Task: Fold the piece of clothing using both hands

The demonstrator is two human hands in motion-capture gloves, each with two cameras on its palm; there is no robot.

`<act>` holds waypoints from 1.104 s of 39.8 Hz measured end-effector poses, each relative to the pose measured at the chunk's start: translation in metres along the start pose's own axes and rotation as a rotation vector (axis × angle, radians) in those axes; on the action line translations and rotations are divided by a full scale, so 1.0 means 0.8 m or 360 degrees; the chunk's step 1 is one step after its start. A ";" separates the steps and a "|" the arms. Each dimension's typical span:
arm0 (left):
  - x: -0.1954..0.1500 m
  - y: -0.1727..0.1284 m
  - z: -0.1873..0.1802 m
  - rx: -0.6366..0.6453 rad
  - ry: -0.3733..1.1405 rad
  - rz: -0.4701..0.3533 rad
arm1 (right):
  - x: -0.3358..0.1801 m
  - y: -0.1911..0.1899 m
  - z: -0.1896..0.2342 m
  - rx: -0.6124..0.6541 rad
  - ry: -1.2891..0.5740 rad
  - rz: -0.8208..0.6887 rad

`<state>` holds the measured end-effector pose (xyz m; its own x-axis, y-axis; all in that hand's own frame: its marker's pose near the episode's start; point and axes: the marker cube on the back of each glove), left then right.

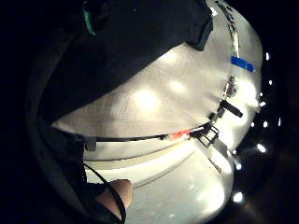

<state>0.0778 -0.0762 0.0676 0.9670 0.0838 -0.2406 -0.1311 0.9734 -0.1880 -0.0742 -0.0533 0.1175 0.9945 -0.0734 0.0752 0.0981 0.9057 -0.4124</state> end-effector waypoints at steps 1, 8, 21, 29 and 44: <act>0.000 -0.001 -0.002 0.0004 -0.0010 -0.0008 | -0.002 -0.007 -0.001 0.0062 -0.0009 -0.0043; -0.004 -0.006 -0.002 0.0026 -0.0017 -0.0009 | 0.010 -0.032 -0.009 0.0225 -0.0146 0.0019; -0.010 0.057 0.033 0.0062 0.0072 0.0297 | 0.006 0.008 -0.028 0.0527 -0.0193 -0.0220; -0.010 0.102 0.015 0.0173 0.0160 0.0474 | 0.022 0.037 -0.036 0.0508 0.0042 -0.0244; -0.051 -0.056 -0.030 -0.0112 0.0225 -0.0292 | 0.037 -0.083 -0.176 0.0069 -0.0101 0.0138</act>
<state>0.0392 -0.1284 0.0633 0.9366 -0.1287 -0.3261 0.0243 0.9518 -0.3057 -0.0463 -0.1742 0.0191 0.9946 0.0314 0.0987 0.0085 0.9248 -0.3804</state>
